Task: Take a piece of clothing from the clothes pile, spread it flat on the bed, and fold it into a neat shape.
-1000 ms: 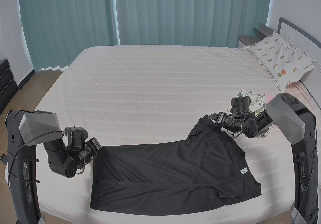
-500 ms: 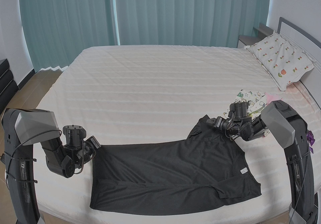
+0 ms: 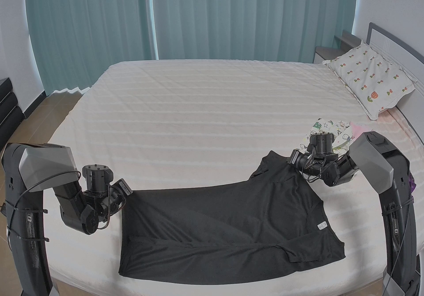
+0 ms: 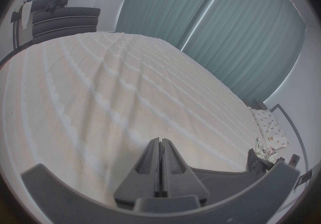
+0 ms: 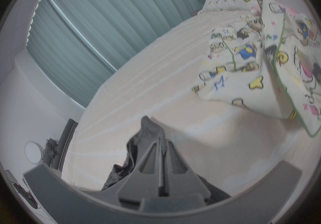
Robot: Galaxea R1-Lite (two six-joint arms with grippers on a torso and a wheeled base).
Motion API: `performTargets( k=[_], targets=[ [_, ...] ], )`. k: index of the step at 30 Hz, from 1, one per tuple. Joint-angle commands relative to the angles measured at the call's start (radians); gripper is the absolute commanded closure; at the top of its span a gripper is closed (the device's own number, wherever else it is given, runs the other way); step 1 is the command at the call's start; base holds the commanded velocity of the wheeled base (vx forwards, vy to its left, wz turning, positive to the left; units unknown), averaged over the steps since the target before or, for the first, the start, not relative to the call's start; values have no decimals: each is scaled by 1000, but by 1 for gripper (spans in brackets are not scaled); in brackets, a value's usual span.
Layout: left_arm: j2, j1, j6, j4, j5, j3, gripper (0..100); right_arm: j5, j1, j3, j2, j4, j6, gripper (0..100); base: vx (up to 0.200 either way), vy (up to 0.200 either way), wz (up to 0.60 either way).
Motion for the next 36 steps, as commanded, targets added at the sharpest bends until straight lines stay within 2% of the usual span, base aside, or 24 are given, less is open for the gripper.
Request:
performTargets(
  k=[1,11,16,19,26,36],
  targets=[
    [-15,6,0,-1,1,0,100,0,-11,44,-44,-50,17,100,0,0,0],
    [-12,12,11,1,9,-2,100,-3,-3,93,-62,-143,-3,100,0,0,0],
    [-21,21,13,-1,9,-2,100,-2,-11,141,-80,-148,-91,100,0,0,0],
    [-43,41,28,-1,8,-2,100,-2,-14,170,-100,-160,-112,100,0,0,0],
    [-20,44,60,1,-14,-27,100,-9,-18,198,-117,-238,-105,100,0,0,0],
    [-14,61,59,-2,-17,-31,100,15,-31,339,-205,-248,-100,100,0,0,0]
  ],
)
